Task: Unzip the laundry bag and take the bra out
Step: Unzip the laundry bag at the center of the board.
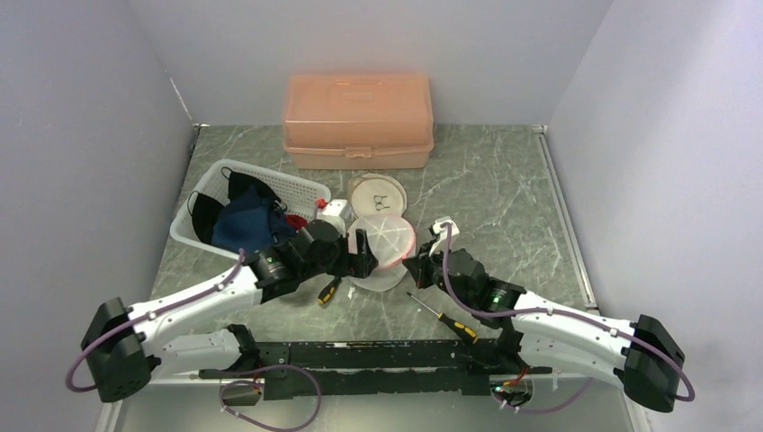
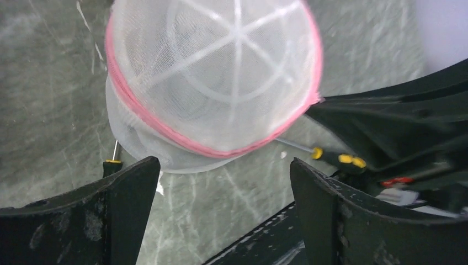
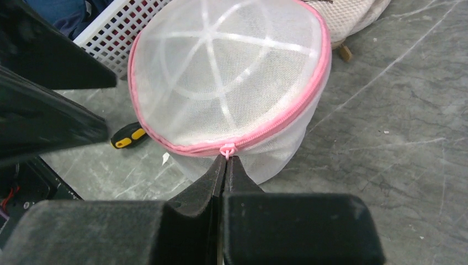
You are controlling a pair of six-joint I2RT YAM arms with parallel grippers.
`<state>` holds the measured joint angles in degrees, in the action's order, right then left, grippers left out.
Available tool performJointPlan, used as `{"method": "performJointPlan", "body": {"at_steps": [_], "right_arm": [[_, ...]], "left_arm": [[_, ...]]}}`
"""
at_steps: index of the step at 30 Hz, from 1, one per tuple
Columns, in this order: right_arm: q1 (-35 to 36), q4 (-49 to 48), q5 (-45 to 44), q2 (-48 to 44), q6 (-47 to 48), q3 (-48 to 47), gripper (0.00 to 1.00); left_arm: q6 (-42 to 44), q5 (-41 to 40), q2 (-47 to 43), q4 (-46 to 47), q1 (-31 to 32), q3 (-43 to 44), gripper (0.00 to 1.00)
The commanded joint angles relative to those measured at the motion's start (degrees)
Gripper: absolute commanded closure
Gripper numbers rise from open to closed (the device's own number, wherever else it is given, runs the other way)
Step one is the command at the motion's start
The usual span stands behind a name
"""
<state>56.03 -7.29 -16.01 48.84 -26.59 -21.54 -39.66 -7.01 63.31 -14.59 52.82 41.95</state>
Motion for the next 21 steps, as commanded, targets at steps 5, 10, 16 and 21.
{"method": "performJointPlan", "body": {"at_steps": [5, 10, 16, 21], "right_arm": [[0.19, -4.74, 1.62, 2.76, -0.81, -0.93, 1.0], [0.21, -5.61, 1.94, 2.99, -1.56, -0.28, 1.0], [0.3, -4.42, 2.8, 1.4, -0.85, -0.04, 1.0], [0.9, -3.3, 3.43, -0.54, 0.12, 0.6, 1.0]], "left_arm": [[-20.26, -3.61, -4.92, -10.52, 0.77, 7.43, 0.07], [-35.64, -1.9, -1.45, -4.91, 3.37, 4.88, 0.07], [-41.73, 0.66, 6.55, 2.51, 3.89, 4.1, 0.13], [-41.79, 0.99, 12.57, 2.44, 4.16, 7.24, 0.16]]}}
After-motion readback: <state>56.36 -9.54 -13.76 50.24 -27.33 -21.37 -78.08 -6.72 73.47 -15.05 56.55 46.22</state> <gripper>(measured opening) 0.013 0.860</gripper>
